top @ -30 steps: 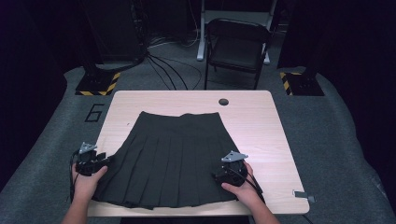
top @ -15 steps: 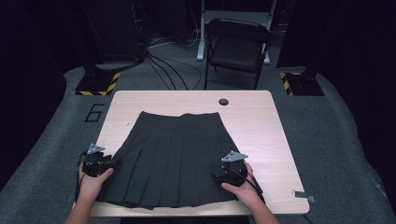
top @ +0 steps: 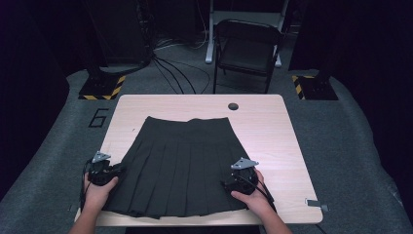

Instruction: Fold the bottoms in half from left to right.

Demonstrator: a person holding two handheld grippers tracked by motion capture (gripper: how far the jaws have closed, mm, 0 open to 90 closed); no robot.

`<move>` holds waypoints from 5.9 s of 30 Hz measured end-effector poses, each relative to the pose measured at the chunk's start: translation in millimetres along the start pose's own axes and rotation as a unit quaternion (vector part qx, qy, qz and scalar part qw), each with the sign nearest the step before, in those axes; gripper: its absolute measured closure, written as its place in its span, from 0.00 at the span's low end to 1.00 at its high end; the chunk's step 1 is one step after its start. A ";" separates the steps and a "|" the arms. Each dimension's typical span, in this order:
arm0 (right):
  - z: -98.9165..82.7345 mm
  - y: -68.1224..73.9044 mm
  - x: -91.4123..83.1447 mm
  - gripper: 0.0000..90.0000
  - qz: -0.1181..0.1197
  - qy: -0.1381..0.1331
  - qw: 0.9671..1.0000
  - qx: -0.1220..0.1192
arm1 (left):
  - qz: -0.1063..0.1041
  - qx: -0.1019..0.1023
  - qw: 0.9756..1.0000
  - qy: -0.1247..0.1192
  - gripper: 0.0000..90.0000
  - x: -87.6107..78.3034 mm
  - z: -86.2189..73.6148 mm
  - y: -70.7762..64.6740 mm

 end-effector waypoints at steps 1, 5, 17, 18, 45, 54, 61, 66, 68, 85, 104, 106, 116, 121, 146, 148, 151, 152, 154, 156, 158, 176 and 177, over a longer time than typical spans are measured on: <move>0.0 -0.1 0.1 0.18 0.000 -0.001 1.000 0.000 | -0.001 -0.001 1.000 0.004 0.85 -0.4 0.3 0.1; 0.0 0.2 -0.1 0.18 0.000 0.000 1.000 0.002 | 0.004 0.000 1.000 0.001 0.91 -0.2 0.3 -1.5; 0.1 0.1 -0.1 0.18 0.000 0.001 1.000 0.002 | -0.002 -0.011 1.000 -0.017 0.95 -8.0 6.9 -6.3; 0.0 0.1 -0.1 0.18 0.000 0.000 1.000 0.002 | 0.000 -0.009 1.000 -0.025 0.95 -8.3 7.5 -8.1; 0.0 0.2 -0.1 0.18 0.000 0.000 1.000 0.002 | -0.067 0.079 0.991 -0.085 0.95 -26.7 49.3 -74.0; 0.0 0.1 -0.2 0.18 0.000 0.001 1.000 0.002 | -0.084 0.090 0.987 -0.103 0.95 -35.7 81.7 -81.3; 0.1 0.0 -0.3 0.18 0.001 0.002 1.000 0.002 | -0.097 0.105 0.984 -0.105 0.95 -39.5 97.5 -92.8; 0.1 0.1 -0.2 0.18 0.001 0.002 1.000 0.002 | -0.113 0.117 0.981 -0.105 0.95 -42.6 106.9 -104.3; 0.0 0.1 -0.1 0.18 0.001 0.001 1.000 0.002 | -0.117 0.123 0.980 -0.106 0.95 -43.2 109.2 -110.3; 0.0 0.0 -0.1 0.18 0.000 0.000 1.000 0.001 | -0.152 0.169 0.968 -0.105 0.95 -41.6 123.9 -151.7; 0.0 0.0 -0.1 0.18 0.001 0.000 1.000 0.001 | -0.202 0.183 0.960 -0.059 0.95 -5.7 95.1 -190.9; 0.0 0.0 -0.1 0.18 0.002 0.000 1.000 0.002 | -0.209 0.183 0.959 -0.048 0.95 3.6 87.0 -196.3; 0.0 0.0 0.0 0.18 0.000 -0.001 1.000 0.002 | -0.212 0.195 0.958 0.006 0.95 41.6 57.0 -217.5; 0.0 0.0 0.0 0.18 0.000 0.000 1.000 0.001 | -0.196 0.222 0.954 0.038 0.95 54.6 44.3 -229.1; 0.6 -0.4 0.4 0.18 0.001 0.001 1.000 -0.001 | -0.206 0.156 0.965 0.044 0.89 67.8 30.1 -218.0; 0.6 -0.4 0.3 0.18 0.001 0.001 1.000 0.000 | -0.204 0.150 0.967 0.042 0.82 64.8 32.8 -218.4; 0.7 0.0 0.4 0.18 0.001 0.000 1.000 0.002 | -0.206 0.139 0.968 0.030 0.69 57.1 38.9 -218.4; 0.8 0.2 0.1 0.18 0.002 0.002 1.000 0.004 | -0.206 0.134 0.969 0.023 0.66 51.2 42.6 -217.1; 0.8 0.3 0.1 0.18 0.001 0.003 1.000 0.005 | -0.205 0.128 0.970 0.005 0.61 40.0 49.5 -212.9; 0.9 0.4 0.0 0.18 0.001 0.004 1.000 0.005 | -0.208 0.119 0.971 -0.013 0.58 29.3 55.1 -207.9; 1.1 0.5 0.2 0.19 0.001 0.004 1.000 0.006 | -0.203 0.121 0.971 -0.031 0.56 15.3 61.3 -198.8; 6.7 0.5 2.5 0.22 -0.006 0.014 1.000 0.017 | -0.167 0.093 0.982 -0.010 0.52 -9.7 22.2 -148.1; 6.9 0.5 2.2 0.22 -0.007 0.017 1.000 0.016 | -0.168 0.088 0.982 -0.004 0.52 -9.0 18.7 -146.5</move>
Point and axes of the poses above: each handheld gripper's, and its own axes: x roughly forward along the jaws, z roughly out of its top, y roughly to its left, the point moved 1 cm from there along x, roughly forward along the jaws, and after that the axes turned 5 degrees about -y, right-handed, at the moved point
